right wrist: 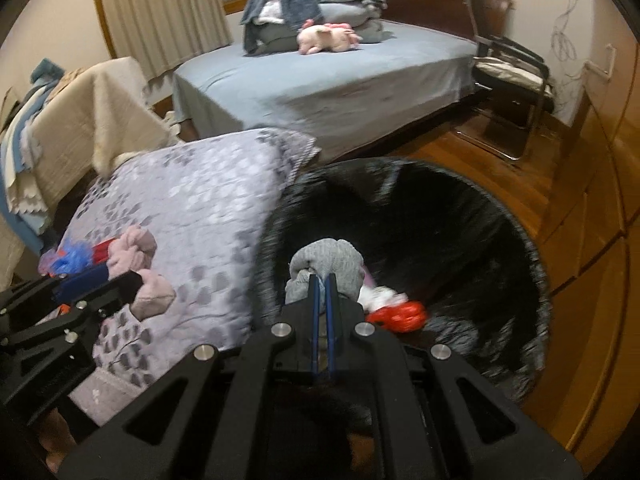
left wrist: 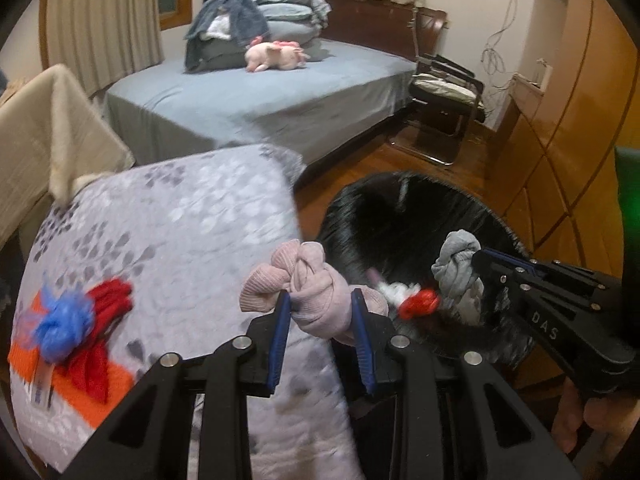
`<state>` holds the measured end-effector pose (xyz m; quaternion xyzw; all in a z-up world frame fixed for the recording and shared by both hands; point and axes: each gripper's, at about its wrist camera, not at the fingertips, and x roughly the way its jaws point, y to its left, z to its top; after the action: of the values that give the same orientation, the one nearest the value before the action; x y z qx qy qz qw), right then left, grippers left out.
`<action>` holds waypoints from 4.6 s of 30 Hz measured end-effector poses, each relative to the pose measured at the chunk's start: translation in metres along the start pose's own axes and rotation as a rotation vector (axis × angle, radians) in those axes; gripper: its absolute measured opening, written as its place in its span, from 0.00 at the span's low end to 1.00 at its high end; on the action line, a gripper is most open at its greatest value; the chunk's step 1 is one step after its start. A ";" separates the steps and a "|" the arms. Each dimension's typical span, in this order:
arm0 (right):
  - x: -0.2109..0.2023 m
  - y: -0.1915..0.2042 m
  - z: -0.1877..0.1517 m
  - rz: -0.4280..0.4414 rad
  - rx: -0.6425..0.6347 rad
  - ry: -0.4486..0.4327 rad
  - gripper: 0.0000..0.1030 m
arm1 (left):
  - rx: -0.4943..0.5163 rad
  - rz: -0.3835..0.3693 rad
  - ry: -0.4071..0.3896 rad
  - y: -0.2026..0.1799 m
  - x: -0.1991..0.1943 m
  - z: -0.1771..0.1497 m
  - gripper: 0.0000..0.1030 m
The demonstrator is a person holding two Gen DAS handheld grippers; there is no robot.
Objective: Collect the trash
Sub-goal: 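Carry pink cloth over the bin with left gripper while right gripper carries grey sock, then open left gripper to drop pink cloth while right gripper drops grey sock, then move both grippers back from the bin to the pile, then grasp the blue plastic bag with the right gripper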
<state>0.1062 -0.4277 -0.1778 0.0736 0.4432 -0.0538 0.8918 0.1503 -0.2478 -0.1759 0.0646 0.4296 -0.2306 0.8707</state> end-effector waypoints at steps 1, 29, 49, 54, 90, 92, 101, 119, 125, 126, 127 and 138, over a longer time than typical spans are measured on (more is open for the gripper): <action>0.001 -0.006 0.002 -0.005 0.004 0.000 0.02 | 0.005 -0.005 -0.001 -0.006 0.004 0.005 0.29; 0.088 -0.114 -0.011 -0.057 0.167 0.174 0.14 | 0.035 -0.053 0.148 -0.068 0.123 0.032 0.45; 0.010 -0.001 -0.037 -0.002 0.070 0.087 0.55 | -0.025 0.043 0.060 0.024 0.018 -0.009 0.67; 0.011 0.048 -0.041 0.050 0.016 0.099 0.55 | -0.041 0.108 0.028 0.070 -0.018 -0.029 0.68; 0.056 0.355 -0.028 0.290 -0.192 0.057 0.55 | -0.269 0.390 -0.040 0.345 -0.098 -0.125 0.72; 0.062 0.361 -0.027 0.293 -0.194 0.060 0.55 | -0.262 0.396 -0.039 0.349 -0.095 -0.125 0.72; 0.087 0.377 -0.025 0.276 -0.205 0.084 0.55 | -0.265 0.364 -0.033 0.364 -0.080 -0.125 0.72; 0.100 0.373 -0.030 0.326 -0.210 0.136 0.08 | -0.281 0.308 -0.012 0.358 -0.066 -0.124 0.72; 0.093 0.362 -0.025 0.330 -0.197 0.120 0.06 | -0.257 0.299 -0.010 0.346 -0.060 -0.118 0.72; 0.092 0.360 -0.024 0.330 -0.196 0.116 0.05 | -0.253 0.297 -0.008 0.344 -0.058 -0.117 0.72; 0.090 0.358 -0.023 0.328 -0.195 0.111 0.05 | -0.249 0.297 -0.006 0.342 -0.057 -0.117 0.72; 0.092 0.351 -0.019 0.325 -0.197 0.111 0.05 | -0.245 0.293 0.013 0.341 -0.042 -0.115 0.72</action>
<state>0.2029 -0.0819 -0.2330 0.0596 0.4772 0.1387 0.8657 0.2011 0.1040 -0.2440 0.0217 0.4462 -0.0472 0.8934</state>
